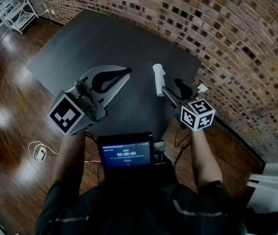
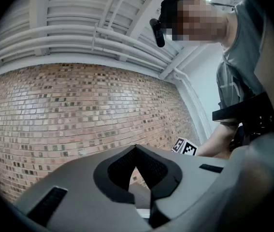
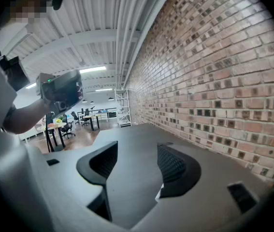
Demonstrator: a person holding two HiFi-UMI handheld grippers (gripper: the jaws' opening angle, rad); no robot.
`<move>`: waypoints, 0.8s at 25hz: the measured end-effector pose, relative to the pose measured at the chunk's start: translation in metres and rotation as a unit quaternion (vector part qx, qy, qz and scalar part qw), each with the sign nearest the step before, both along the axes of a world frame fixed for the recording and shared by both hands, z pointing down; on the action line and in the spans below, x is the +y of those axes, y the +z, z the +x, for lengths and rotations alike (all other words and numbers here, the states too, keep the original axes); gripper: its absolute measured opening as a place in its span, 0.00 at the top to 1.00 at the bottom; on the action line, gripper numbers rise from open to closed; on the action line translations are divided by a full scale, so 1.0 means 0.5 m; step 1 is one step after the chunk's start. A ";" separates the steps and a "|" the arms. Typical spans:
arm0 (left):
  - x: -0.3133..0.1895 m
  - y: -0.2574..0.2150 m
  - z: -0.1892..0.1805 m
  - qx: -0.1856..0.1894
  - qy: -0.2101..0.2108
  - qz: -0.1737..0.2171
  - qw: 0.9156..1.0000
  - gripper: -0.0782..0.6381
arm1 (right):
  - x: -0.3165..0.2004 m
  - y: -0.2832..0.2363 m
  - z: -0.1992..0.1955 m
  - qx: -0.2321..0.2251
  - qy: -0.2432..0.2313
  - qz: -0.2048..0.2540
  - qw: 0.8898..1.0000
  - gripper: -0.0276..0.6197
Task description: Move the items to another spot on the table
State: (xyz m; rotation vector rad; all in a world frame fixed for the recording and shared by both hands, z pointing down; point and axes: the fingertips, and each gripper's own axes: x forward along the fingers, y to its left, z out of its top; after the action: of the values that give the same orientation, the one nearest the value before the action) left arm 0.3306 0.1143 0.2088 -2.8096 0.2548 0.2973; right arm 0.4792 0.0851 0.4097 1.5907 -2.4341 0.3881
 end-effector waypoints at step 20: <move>-0.154 0.109 0.106 -0.023 -0.089 -0.076 0.993 0.90 | -0.251 0.411 0.161 0.003 0.074 -0.223 0.972 0.44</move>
State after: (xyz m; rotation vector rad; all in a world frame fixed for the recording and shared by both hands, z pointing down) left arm 0.3835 0.0373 0.2633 -2.9117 0.5346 0.1775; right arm 0.5598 -0.0404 0.6149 1.5621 -2.0330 0.8820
